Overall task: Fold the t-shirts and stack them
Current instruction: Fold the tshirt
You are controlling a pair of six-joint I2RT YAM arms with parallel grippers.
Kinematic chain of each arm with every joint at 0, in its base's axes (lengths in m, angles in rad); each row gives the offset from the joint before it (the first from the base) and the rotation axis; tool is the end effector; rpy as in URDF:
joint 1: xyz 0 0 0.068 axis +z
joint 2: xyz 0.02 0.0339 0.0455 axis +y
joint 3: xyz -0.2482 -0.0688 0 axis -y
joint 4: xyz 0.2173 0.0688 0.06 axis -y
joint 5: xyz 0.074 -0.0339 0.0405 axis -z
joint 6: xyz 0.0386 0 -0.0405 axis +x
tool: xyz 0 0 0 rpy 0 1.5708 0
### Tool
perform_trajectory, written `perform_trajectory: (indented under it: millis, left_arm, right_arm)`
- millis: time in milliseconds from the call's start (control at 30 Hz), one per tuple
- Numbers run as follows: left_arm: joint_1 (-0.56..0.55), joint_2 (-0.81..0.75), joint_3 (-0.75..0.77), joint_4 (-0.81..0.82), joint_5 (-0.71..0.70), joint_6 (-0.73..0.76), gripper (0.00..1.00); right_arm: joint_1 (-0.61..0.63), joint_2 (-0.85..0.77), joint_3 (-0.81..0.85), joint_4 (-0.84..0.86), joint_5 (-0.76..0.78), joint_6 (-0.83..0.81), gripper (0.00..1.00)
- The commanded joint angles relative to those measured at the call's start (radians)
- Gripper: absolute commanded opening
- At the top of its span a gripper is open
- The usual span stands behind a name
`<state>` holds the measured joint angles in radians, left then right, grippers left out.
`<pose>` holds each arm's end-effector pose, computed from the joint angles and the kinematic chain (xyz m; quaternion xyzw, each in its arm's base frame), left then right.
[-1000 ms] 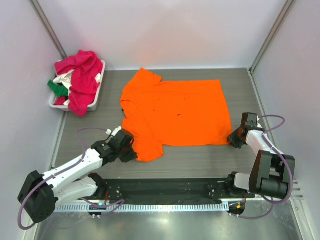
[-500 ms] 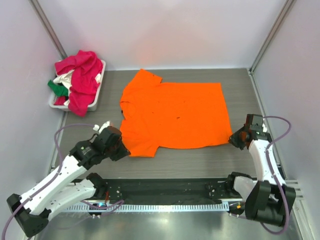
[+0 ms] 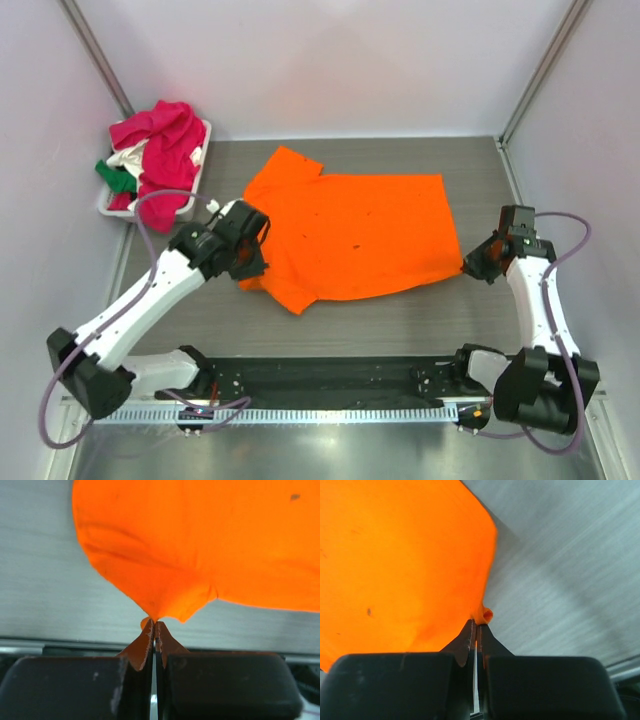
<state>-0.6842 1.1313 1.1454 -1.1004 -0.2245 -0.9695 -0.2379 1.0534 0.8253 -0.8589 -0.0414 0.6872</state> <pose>0.1471 -0.1089 0.3024 -0.1637 0.9511 -0.1018 0.2414 0.1703 -0.0396 0.2389 0.4287 0.8709 0.0729 0.2290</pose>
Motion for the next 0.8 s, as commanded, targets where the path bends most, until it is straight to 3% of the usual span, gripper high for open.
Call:
perform_trajectory:
  millis: [0, 233, 767]
  left_arm:
    - [0.067, 0.097, 0.111, 0.043, -0.038, 0.155, 0.00]
    - [0.253, 0.372, 0.374, 0.070, 0.042, 0.296, 0.00]
    - [0.413, 0.976, 0.939, -0.018, 0.059, 0.423, 0.00]
  right_arm:
    - [-0.003, 0.094, 0.096, 0.046, -0.035, -0.041, 0.01]
    - [-0.001, 0.321, 0.268, 0.103, -0.054, -0.071, 0.01]
    - [0.051, 0.773, 0.590, 0.152, -0.084, -0.045, 0.01]
